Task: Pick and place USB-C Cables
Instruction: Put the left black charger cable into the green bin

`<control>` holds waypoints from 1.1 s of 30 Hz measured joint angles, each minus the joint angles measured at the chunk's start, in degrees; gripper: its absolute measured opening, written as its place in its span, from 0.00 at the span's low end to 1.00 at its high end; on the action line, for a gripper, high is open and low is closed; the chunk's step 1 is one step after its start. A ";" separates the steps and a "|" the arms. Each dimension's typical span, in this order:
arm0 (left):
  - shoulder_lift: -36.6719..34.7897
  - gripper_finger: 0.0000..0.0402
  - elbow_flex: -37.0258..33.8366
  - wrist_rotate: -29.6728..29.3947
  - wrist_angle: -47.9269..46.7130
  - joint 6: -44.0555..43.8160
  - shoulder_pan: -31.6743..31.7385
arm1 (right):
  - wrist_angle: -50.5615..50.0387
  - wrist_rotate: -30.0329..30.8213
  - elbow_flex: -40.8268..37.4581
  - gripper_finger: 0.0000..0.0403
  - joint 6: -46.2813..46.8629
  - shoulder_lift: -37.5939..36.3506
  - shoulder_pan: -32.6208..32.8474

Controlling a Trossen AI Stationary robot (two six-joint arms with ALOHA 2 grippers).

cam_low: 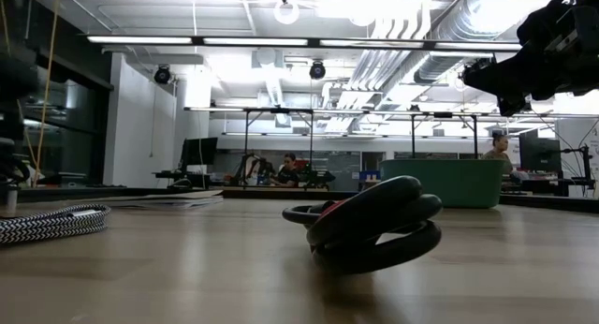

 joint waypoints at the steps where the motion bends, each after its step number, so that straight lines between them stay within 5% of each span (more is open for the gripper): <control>1: -2.06 0.02 -0.03 -0.64 -0.95 0.60 0.02 | 0.00 0.00 0.00 0.00 0.00 0.00 0.02; 10: -21.99 0.02 0.04 -9.92 -2.06 9.18 0.04 | 0.00 0.00 0.00 0.00 0.02 0.09 0.02; 18: -33.78 0.02 0.09 -10.69 -1.01 15.46 -0.95 | 0.00 0.00 0.00 0.00 0.02 0.09 0.02; 29: -37.17 0.02 0.15 -10.99 0.13 17.30 -2.75 | 0.00 0.00 0.00 0.00 0.00 0.09 0.00; 33: -36.31 0.02 0.17 -18.28 0.21 18.65 -2.05 | 0.00 0.00 0.00 0.00 0.02 0.09 0.01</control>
